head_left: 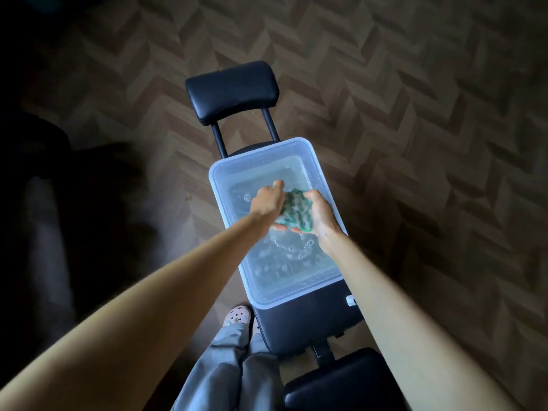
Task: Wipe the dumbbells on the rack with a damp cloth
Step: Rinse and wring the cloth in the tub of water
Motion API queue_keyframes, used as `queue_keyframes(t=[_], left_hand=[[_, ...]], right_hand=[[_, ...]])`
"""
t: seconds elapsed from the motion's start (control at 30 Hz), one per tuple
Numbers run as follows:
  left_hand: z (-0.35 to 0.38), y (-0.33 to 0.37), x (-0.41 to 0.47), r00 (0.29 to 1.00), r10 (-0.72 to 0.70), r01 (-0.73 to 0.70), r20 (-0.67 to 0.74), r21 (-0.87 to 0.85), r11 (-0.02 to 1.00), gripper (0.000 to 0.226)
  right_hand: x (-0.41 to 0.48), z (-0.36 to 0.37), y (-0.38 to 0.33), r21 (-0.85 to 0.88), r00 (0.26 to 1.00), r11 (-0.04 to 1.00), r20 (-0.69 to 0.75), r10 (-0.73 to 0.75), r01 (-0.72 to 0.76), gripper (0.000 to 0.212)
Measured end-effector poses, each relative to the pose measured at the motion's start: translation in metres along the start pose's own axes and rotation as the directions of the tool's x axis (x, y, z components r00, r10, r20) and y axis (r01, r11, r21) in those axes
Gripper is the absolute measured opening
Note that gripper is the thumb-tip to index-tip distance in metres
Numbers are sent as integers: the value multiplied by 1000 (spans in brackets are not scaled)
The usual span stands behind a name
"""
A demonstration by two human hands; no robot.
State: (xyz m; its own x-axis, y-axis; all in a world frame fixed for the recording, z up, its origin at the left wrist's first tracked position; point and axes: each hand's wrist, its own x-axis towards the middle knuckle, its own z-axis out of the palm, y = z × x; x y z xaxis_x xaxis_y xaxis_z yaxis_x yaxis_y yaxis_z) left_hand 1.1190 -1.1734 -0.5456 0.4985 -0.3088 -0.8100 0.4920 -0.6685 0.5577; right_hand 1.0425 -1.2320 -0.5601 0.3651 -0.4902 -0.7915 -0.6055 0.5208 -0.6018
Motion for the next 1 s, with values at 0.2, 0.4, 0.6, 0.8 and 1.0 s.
queue_keyframes(t=[0.2, 0.4, 0.6, 0.8, 1.0], left_hand=[[-47, 17, -72, 976, 214, -219, -52, -136, 966, 16], [-130, 34, -153, 893, 413, -409, -178, 63, 911, 16], [-234, 5, -250, 826, 415, -398, -382, 125, 909, 19], [-322, -76, -346, 853, 339, -312, -396, 132, 941, 13], [-385, -204, -448, 753, 232, -222, -615, 94, 971, 30]], right_hand=[[-67, 8, -50, -74, 964, 961, 7, -266, 266, 8], [-148, 52, -92, -164, 886, 871, 110, -451, 464, 26], [-244, 141, -102, -72, 736, 765, 340, -585, 640, 28], [-342, 231, -72, -89, 592, 735, 661, -461, 672, 17], [-442, 321, 12, -106, 346, 658, 905, -246, 745, 16]])
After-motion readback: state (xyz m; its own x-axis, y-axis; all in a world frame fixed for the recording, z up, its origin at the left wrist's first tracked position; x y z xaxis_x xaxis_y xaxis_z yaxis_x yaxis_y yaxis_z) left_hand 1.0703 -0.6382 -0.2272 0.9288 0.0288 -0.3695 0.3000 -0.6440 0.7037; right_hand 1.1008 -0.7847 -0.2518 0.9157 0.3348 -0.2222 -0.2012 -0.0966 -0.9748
